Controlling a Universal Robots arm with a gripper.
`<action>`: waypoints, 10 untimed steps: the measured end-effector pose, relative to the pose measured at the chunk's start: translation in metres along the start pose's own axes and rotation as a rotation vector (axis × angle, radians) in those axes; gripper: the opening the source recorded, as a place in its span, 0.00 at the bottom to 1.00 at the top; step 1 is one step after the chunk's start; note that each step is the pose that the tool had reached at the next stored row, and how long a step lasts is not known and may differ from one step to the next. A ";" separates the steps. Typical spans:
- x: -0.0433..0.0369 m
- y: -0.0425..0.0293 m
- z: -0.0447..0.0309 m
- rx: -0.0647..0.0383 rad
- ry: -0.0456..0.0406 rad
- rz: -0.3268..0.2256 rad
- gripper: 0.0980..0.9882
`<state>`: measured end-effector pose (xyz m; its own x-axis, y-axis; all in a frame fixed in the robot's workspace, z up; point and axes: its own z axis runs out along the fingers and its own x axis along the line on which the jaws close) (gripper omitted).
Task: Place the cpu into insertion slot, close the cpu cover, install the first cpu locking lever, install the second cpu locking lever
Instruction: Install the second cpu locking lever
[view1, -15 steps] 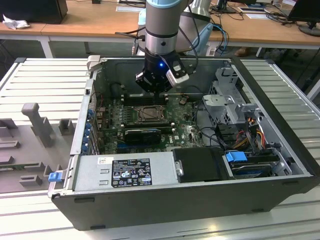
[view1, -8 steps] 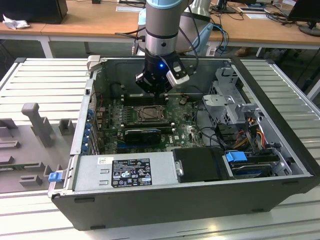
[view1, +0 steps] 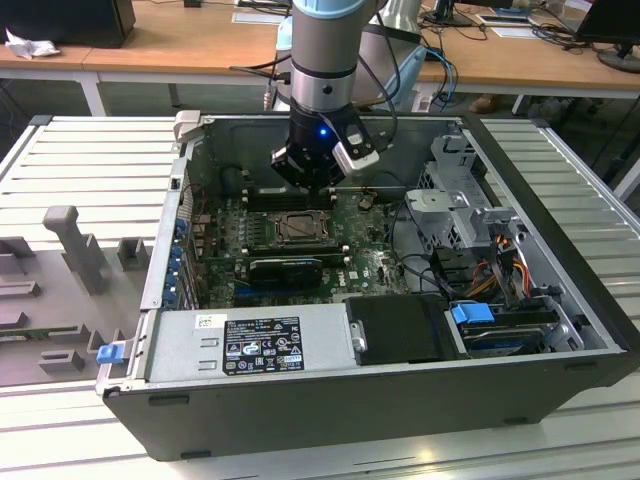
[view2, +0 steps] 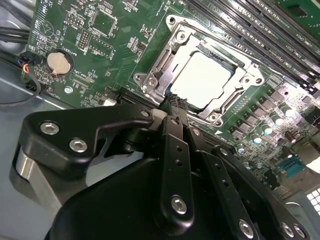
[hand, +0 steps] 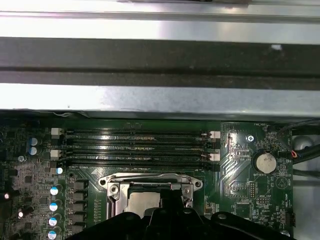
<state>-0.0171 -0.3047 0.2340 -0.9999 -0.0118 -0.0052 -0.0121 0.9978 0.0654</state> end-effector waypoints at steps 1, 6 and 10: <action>0.0000 -0.0003 0.0001 0.000 -0.0001 0.000 0.01; 0.0000 -0.0018 0.0001 0.000 -0.0001 0.000 0.01; 0.0000 -0.0025 -0.0007 0.000 0.0000 0.000 0.01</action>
<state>-0.0171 -0.3072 0.2344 -0.9999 -0.0117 -0.0052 -0.0120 0.9978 0.0651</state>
